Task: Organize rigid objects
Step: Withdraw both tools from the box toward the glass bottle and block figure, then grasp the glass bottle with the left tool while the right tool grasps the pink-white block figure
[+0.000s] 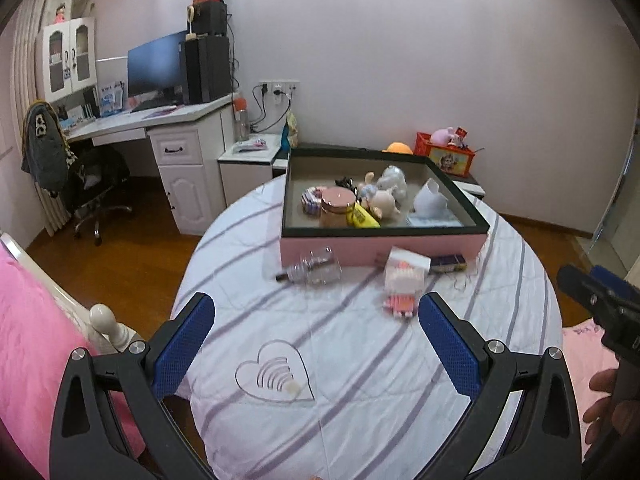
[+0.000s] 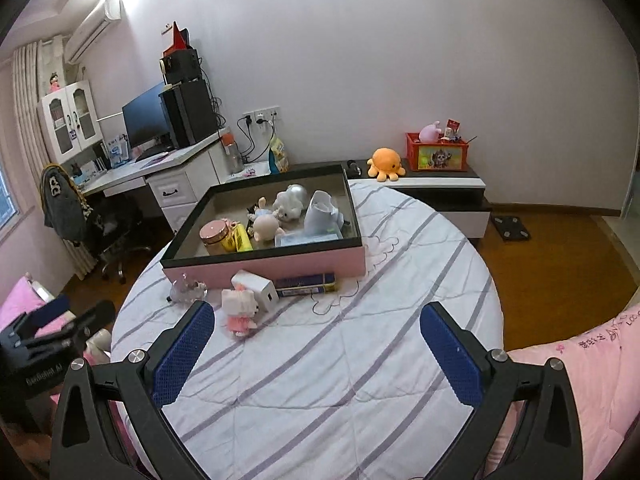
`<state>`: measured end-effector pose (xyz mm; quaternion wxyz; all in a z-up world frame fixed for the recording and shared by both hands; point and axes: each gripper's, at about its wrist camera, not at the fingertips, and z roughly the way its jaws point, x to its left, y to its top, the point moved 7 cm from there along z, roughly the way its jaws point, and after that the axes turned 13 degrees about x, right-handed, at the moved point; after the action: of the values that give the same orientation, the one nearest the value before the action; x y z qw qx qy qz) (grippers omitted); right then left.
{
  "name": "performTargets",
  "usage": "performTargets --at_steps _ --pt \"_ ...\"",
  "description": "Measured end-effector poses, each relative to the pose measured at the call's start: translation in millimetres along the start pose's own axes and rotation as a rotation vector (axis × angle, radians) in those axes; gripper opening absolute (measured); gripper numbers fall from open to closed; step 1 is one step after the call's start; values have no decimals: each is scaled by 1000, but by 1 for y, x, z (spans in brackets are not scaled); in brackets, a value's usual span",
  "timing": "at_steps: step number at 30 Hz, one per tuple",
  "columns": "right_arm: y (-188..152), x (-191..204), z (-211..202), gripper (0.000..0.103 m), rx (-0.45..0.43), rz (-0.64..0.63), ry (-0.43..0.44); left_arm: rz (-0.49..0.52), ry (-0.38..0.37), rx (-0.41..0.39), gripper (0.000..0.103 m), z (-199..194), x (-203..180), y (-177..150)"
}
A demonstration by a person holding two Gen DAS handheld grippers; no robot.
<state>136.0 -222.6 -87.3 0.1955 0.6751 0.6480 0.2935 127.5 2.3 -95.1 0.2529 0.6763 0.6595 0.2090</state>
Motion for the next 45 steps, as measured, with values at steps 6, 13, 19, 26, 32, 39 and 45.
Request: performTargets --at_steps 6,13,19,26,32,39,45 --pt "-5 9 -4 103 -4 -16 11 4 2 -5 103 -5 -2 -4" --pt "-8 13 -2 103 5 -23 17 -9 -5 7 103 -4 1 -5" --pt "-10 16 3 103 23 -33 18 -10 -2 21 103 4 4 -4" --pt "-16 26 38 103 106 -47 30 -36 10 69 103 41 14 2" --pt "-18 35 70 103 161 -56 24 -46 20 114 103 80 22 12" --pt "-24 48 108 103 232 -70 21 -61 -12 185 103 129 23 20" --pt "-26 56 133 103 269 -78 25 -92 -16 235 103 168 26 27"
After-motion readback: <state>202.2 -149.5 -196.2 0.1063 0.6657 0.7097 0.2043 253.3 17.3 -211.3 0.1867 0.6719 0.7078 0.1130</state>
